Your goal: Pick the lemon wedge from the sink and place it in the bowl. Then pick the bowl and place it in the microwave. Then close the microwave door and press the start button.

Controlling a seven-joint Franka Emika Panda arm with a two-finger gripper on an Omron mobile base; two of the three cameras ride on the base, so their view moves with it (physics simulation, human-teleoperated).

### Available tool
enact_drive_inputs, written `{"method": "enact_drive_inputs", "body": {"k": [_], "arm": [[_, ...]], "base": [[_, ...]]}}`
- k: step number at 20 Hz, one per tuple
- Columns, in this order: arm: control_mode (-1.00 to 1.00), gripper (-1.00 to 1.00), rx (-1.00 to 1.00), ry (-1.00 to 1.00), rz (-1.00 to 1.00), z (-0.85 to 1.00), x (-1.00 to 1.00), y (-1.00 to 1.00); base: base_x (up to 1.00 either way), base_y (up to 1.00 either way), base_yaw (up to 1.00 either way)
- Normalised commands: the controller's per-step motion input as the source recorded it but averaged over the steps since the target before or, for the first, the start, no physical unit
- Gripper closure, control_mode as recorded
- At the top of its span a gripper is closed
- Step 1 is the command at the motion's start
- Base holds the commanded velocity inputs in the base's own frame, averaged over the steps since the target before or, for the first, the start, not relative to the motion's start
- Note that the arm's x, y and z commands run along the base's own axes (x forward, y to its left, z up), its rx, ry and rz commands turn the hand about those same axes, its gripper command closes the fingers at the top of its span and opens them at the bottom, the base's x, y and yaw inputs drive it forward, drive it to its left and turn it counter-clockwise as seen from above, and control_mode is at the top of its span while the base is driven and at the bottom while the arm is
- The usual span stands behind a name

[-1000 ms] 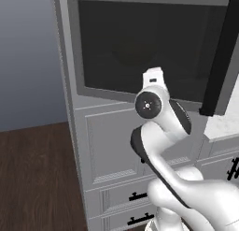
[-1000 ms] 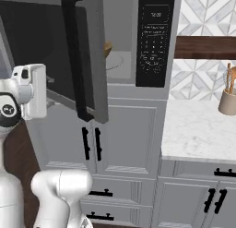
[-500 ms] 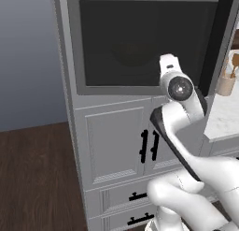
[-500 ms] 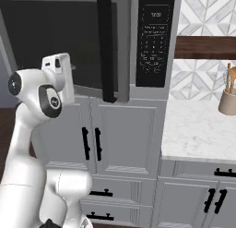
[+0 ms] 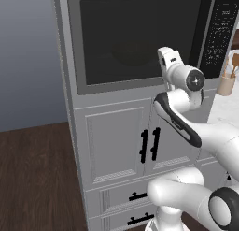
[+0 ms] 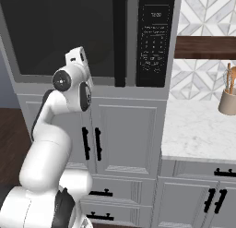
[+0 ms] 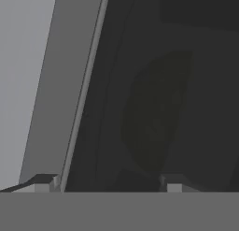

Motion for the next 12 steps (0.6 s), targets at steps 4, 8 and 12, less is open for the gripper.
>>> {"method": "enact_drive_inputs", "body": {"k": [4, 8, 12], "arm": [[-1.0, -1.0, -0.01, 0.0, 0.23, -0.01, 0.34, 0.0], [-1.0, -1.0, 0.0, 0.0, 0.28, 0.01, -0.88, -0.09], [-1.0, -1.0, 0.0, 0.0, 0.34, 0.02, -1.0, -0.43]], "base": [[0.0, 0.0, 0.0], [0.0, 0.0, 0.0], [0.0, 0.0, 0.0]]}}
